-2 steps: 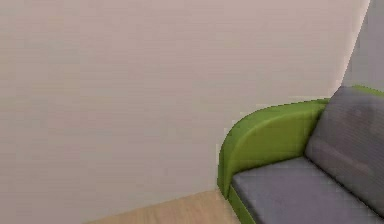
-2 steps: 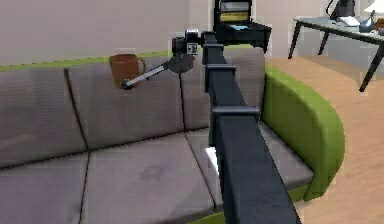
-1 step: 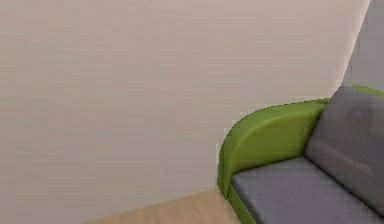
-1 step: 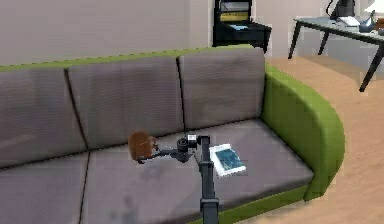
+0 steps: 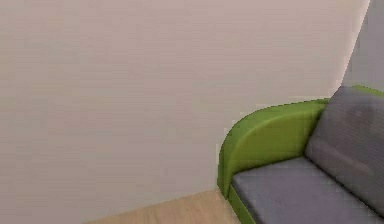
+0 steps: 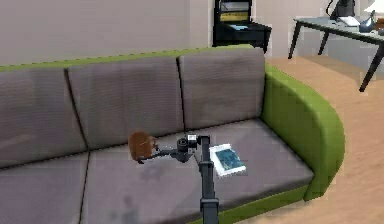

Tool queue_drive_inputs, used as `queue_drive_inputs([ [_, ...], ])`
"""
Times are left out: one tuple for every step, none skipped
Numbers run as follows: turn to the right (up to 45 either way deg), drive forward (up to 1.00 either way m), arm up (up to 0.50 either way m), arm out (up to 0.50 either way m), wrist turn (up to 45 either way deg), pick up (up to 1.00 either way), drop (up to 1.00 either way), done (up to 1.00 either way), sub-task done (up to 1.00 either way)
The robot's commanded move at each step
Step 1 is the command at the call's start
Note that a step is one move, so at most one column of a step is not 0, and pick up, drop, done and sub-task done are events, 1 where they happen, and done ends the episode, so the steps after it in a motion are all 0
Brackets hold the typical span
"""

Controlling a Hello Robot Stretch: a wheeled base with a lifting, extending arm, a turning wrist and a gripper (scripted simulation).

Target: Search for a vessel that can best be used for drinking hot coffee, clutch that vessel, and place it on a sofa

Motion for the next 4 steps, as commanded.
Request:
queue_drive_inputs([
  [0.0, 0.00, 0.00, 0.00, 0.0, 0.00, 1.00, 0.00, 0.00],
  [0.0, 0.00, 0.10, 0.00, 0.0, 0.00, 0.00, 0.00, 0.00],
  [0.0, 0.00, 0.00, -0.08, 0.0, 0.00, 0.00, 0.00, 0.00],
  [0.0, 0.00, 0.00, 0.00, 0.0, 0.00, 0.00, 1.00, 0.00],
])
